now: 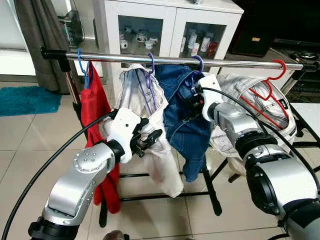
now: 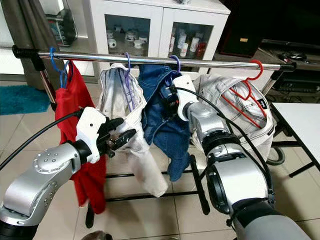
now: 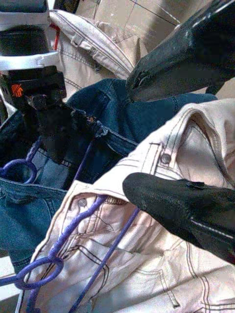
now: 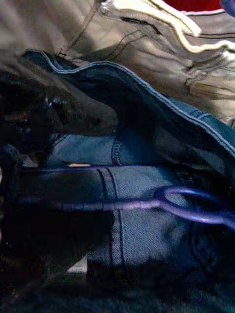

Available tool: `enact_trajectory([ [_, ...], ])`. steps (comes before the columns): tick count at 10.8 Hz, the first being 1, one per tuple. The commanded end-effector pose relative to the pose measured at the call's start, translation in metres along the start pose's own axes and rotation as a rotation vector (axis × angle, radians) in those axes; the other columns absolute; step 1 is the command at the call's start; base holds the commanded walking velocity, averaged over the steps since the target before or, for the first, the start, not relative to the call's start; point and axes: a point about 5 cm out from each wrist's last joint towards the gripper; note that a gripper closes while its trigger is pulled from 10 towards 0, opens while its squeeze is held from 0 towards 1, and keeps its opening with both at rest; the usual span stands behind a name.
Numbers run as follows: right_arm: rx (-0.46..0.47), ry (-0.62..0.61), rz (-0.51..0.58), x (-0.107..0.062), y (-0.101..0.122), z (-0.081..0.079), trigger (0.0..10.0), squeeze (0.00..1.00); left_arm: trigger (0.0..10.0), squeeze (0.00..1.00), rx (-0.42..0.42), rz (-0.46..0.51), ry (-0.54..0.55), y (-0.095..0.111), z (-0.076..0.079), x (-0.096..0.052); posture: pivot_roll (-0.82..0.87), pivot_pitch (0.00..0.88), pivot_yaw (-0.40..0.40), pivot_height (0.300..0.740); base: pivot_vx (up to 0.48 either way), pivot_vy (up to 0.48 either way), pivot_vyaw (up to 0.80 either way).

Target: Hang hanger

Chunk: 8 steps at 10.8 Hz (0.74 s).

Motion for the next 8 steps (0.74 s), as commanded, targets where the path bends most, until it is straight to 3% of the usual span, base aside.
enact_trajectory([
  [1, 0.015, -0.007, 0.004, -0.0005, 0.0063, 0.0053, 0.0, 0.0, 10.0, 0.0, 0.003, -0.002, -0.025, 0.0007, 0.0051, 0.0004, 0.03, 0.0, -0.116, 0.74, 0.0, 0.0, 0.0],
  [5, 0.093, -0.008, -0.046, -0.0005, 0.0012, 0.0049, 0.0, 0.0, 10.0, 0.0, 0.001, -0.006, -0.028, 0.0004, 0.0051, 0.0012, 0.04, 0.0, -0.12, 0.74, 0.0, 0.0, 0.0],
  [8, 0.216, -0.009, -0.062, 0.0001, 0.0004, 0.0035, 0.0, 0.0, 10.0, 0.0, 0.003, -0.025, -0.062, -0.0005, 0.0075, -0.0001, 0.04, 0.0, -0.117, 0.74, 0.0, 0.0, 0.0],
])
Point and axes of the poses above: a point about 5 cm out from each wrist's last joint towards the gripper, its own x axis pointing out of the wrist towards the gripper, its own y axis along the axis of the wrist's last joint, z = x × y, and after that the axes turned 13 degrees about -x, right-handed
